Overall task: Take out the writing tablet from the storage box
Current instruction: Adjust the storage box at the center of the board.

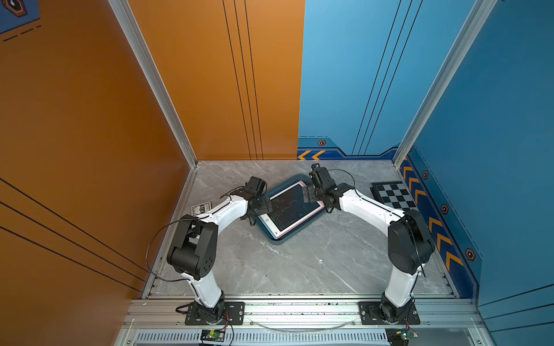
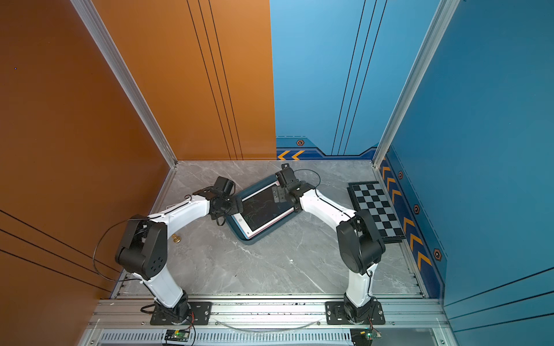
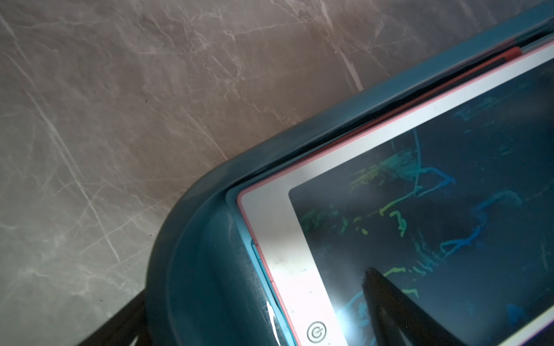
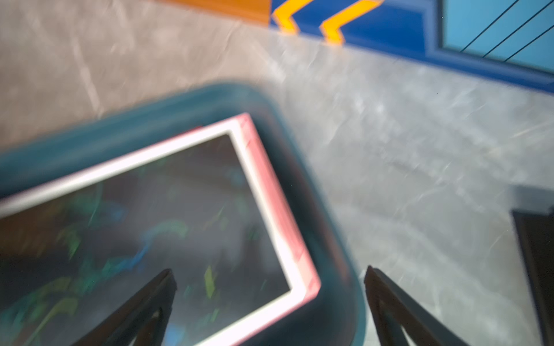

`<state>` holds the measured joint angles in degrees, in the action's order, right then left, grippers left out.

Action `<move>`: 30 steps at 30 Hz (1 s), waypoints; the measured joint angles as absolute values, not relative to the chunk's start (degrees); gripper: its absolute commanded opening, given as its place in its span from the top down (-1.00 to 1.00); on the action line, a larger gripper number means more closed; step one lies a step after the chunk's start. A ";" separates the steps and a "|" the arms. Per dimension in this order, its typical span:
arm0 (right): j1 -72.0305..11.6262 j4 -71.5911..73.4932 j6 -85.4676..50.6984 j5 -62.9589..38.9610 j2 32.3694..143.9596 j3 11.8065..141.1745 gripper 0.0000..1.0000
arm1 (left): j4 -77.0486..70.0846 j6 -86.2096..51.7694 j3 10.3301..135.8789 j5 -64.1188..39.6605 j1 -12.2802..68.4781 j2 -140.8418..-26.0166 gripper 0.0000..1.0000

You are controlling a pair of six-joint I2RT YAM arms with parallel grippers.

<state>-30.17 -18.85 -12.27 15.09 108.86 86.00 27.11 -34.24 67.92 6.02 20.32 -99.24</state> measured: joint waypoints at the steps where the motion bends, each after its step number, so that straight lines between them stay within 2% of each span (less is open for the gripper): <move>1: -28.82 -18.39 -11.79 14.81 110.80 87.79 -1.00 | 27.11 -34.26 67.90 6.15 20.38 -99.18 -0.96; 6: -25.12 -18.13 -10.85 12.67 117.82 90.56 -1.00 | 27.20 -34.22 67.90 6.61 20.49 -99.11 -0.96; 13: -27.83 -18.41 -10.31 6.26 118.65 88.62 -0.98 | 28.14 -33.61 68.95 7.05 20.60 -99.74 -0.96; 20: -31.29 -19.79 -14.26 4.69 108.55 76.82 -0.97 | 29.78 -29.95 72.75 10.04 20.25 -102.69 -0.96; 30: -37.56 -24.08 -23.09 9.43 97.91 64.93 -0.98 | 29.61 -26.30 75.20 10.09 21.06 -105.34 -0.97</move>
<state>-37.56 -24.08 -23.09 9.43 97.91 64.93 29.61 -26.30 75.20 10.09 21.06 -105.34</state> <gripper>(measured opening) 0.989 0.982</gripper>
